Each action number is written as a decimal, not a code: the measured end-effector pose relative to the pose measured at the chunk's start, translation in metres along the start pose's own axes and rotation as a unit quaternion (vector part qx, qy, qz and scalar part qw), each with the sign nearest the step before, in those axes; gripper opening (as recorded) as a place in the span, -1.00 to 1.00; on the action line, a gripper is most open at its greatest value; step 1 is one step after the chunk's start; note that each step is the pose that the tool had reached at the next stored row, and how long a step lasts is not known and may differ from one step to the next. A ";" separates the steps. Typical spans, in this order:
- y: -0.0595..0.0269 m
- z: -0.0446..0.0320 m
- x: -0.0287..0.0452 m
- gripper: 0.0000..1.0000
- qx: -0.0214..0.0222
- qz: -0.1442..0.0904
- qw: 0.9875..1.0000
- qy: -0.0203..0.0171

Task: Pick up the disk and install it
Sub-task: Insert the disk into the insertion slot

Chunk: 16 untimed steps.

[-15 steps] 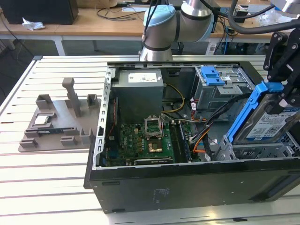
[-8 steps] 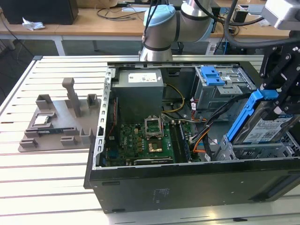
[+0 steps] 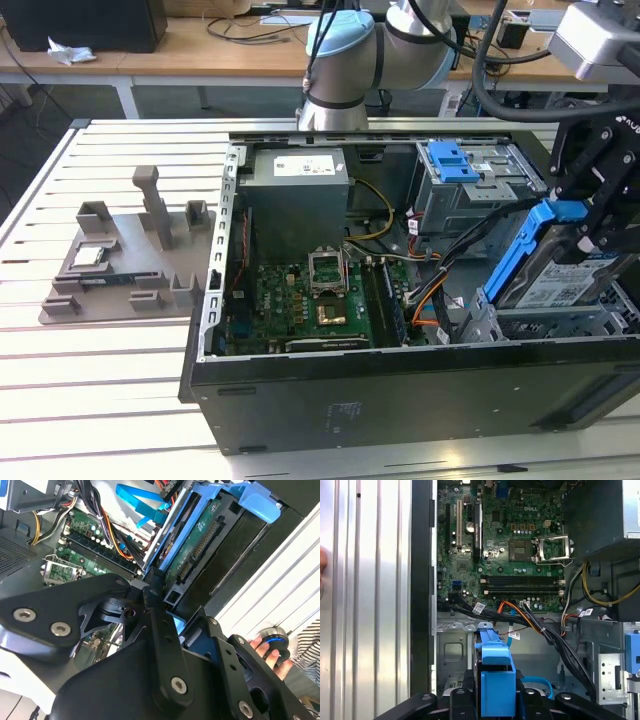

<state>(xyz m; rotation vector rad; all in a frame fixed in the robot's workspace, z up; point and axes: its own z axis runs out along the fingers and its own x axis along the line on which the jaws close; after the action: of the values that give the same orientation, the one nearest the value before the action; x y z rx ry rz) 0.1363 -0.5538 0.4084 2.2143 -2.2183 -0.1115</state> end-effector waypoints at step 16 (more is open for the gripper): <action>0.0000 0.0000 0.0000 -0.53 0.000 0.000 1.000 0.000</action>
<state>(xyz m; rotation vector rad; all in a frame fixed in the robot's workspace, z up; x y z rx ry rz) 0.1363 -0.5538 0.4083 2.2141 -2.2182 -0.1112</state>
